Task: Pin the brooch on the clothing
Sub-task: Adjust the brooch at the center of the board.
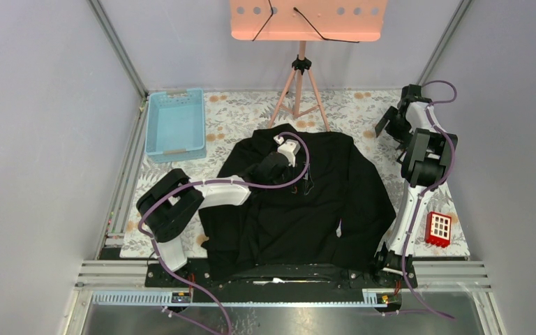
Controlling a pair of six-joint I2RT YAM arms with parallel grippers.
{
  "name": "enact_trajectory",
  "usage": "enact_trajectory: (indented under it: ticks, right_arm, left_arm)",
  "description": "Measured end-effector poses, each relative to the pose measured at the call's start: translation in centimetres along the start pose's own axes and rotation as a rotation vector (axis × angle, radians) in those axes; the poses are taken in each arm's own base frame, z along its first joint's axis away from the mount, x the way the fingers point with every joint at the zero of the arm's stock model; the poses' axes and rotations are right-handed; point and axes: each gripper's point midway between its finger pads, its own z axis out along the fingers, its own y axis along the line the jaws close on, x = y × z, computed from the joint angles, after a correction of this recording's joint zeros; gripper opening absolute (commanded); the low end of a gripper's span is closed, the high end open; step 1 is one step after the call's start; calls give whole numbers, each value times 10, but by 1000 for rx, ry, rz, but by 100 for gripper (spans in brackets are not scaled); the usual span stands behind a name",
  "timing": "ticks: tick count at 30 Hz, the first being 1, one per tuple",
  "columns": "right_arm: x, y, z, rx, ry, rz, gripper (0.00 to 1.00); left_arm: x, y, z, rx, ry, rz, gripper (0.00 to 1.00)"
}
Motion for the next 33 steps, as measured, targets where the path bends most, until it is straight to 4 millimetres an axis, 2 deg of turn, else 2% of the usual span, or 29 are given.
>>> enact_trajectory:
  ticks: [11,18,33]
  right_arm:
    - [-4,-5,-5,20,-20,-33,84]
    - [-9,-9,-14,35,-45,-51,83]
    - [-8,-24,-15,109,-43,-108,81]
  left_arm:
    - [-1,0,0,0,-2,-1,98]
    - [-1,0,0,0,-3,-1,97]
    - [-1,0,0,0,-5,-2,97]
